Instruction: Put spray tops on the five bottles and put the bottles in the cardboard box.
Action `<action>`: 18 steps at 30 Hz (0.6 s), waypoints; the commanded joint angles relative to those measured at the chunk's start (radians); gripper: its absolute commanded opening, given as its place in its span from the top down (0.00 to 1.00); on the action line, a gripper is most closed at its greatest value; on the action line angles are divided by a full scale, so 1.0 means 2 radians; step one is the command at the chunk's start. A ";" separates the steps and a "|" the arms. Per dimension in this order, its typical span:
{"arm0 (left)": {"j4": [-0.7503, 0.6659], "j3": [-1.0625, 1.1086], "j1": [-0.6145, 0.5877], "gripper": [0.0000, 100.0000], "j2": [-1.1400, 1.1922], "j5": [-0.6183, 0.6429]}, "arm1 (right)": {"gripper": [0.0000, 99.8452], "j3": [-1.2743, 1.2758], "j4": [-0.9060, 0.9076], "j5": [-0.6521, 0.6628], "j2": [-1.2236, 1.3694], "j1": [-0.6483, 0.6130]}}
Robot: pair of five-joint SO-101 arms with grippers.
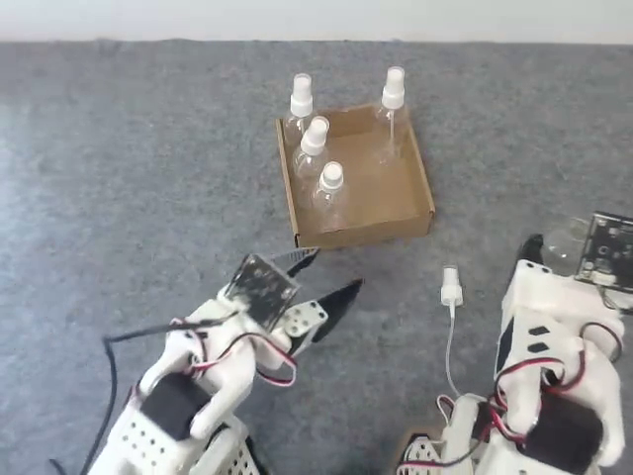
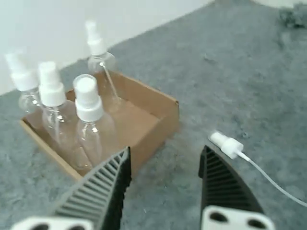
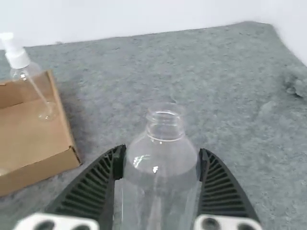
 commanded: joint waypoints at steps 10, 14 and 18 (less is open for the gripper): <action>-0.093 -0.142 0.082 0.78 0.318 0.088 | 0.89 0.021 -0.048 -0.015 -0.008 0.055; -0.127 -0.174 0.101 0.78 0.397 0.105 | 0.89 0.022 -0.055 -0.026 -0.008 0.071; -0.160 -0.212 0.115 0.78 0.486 0.134 | 0.89 0.022 -0.055 -0.028 -0.008 0.072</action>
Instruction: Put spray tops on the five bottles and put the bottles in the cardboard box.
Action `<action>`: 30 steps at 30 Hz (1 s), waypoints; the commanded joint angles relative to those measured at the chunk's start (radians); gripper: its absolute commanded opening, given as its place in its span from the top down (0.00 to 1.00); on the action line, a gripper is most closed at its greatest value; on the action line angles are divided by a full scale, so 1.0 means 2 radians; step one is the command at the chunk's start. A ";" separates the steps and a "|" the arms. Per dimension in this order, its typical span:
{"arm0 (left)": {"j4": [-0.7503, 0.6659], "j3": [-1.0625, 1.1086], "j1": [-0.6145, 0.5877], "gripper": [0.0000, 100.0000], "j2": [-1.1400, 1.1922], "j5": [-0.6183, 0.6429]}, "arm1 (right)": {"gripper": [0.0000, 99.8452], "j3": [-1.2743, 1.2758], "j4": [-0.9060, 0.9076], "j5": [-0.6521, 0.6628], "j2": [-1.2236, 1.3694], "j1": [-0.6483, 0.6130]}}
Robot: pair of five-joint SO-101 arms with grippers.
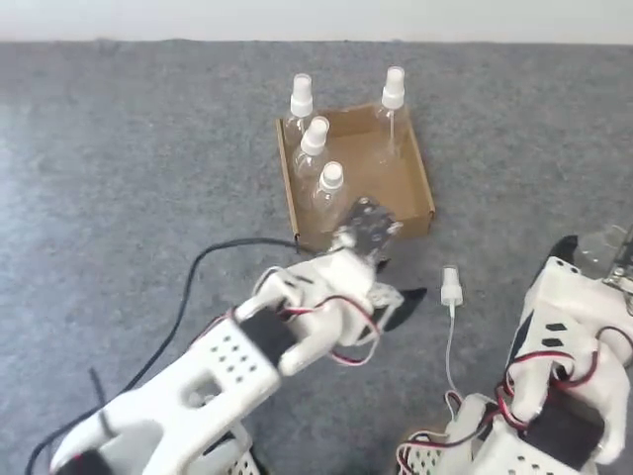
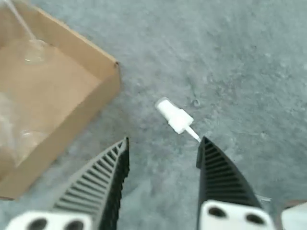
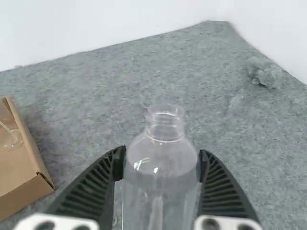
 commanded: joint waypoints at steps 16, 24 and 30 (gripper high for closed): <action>-0.084 -0.243 0.021 0.78 0.384 0.082 | 0.89 -0.007 -0.008 -0.006 -0.001 0.003; -0.053 -0.294 0.021 0.78 0.432 0.082 | 0.89 -0.006 -0.007 -0.006 -0.001 0.003; -0.051 -0.323 0.021 0.78 0.467 0.081 | 0.89 -0.006 -0.007 -0.006 -0.001 0.003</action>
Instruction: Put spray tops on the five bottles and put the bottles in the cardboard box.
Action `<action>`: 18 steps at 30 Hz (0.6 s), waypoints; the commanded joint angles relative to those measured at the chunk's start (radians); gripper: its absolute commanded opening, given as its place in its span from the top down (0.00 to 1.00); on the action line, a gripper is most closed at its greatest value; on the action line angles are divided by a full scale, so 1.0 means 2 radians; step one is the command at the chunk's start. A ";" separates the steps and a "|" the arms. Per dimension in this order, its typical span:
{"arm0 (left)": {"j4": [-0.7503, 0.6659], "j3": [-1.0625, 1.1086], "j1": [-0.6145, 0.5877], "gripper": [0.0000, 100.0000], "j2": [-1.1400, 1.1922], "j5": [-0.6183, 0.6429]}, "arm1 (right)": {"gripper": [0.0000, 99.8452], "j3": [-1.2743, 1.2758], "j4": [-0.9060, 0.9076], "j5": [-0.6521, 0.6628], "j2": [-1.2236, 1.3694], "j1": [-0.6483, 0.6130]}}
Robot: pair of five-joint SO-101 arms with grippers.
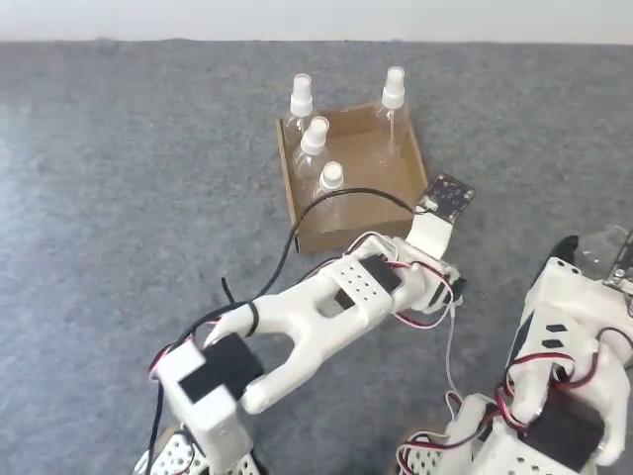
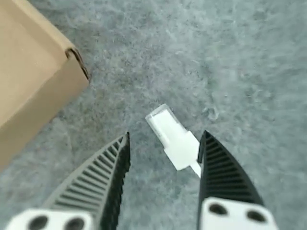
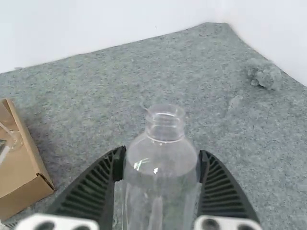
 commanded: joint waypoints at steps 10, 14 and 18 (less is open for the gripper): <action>0.127 -0.134 0.013 0.78 0.059 0.004 | 0.89 -0.005 -0.007 -0.003 -0.001 0.003; 0.182 -0.183 0.014 0.79 0.090 0.004 | 0.89 -0.005 -0.007 -0.002 -0.001 0.003; 0.226 -0.226 0.014 0.79 0.117 0.004 | 0.89 -0.005 -0.007 -0.002 -0.001 0.003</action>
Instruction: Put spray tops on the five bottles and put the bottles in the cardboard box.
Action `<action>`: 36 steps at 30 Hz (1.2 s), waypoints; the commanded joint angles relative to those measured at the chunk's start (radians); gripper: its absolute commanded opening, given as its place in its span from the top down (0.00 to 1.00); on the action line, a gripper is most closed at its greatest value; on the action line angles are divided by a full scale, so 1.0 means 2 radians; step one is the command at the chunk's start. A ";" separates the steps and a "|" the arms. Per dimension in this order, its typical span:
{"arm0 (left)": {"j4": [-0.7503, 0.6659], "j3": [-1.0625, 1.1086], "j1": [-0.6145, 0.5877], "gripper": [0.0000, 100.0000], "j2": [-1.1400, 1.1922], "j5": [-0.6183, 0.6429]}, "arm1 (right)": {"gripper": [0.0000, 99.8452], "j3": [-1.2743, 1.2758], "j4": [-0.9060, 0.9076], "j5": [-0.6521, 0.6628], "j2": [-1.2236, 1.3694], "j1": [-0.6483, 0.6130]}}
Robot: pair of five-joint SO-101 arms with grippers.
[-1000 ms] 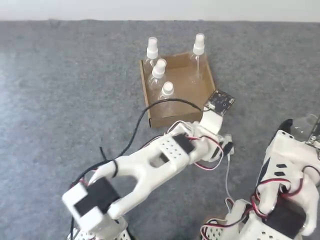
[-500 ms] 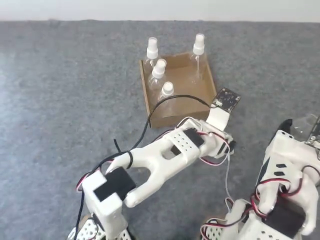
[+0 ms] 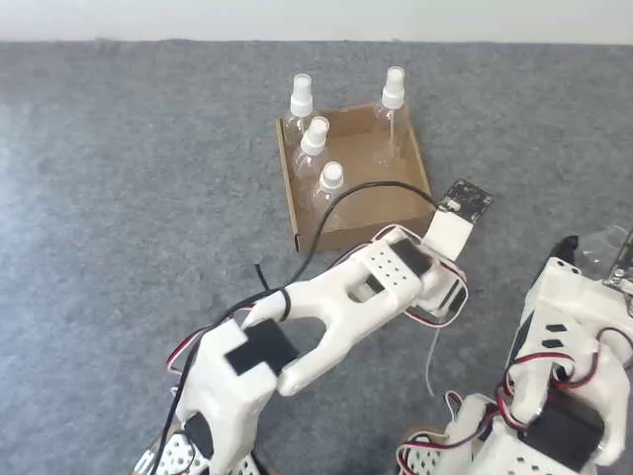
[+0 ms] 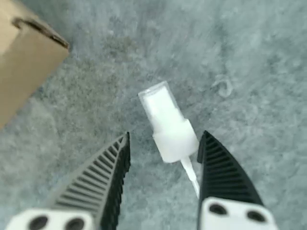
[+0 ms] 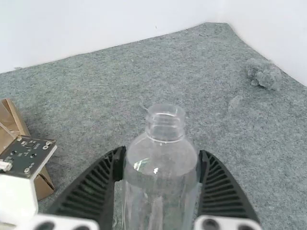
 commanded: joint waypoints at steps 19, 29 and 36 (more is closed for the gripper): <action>0.127 -0.164 0.001 0.83 0.078 0.002 | 0.89 -0.005 -0.007 -0.002 -0.001 0.003; 0.128 -0.164 0.000 0.86 0.077 0.001 | 0.89 -0.005 -0.007 -0.002 -0.001 0.004; 0.147 -0.162 0.003 0.86 0.075 -0.040 | 0.89 -0.005 -0.007 -0.002 -0.001 0.005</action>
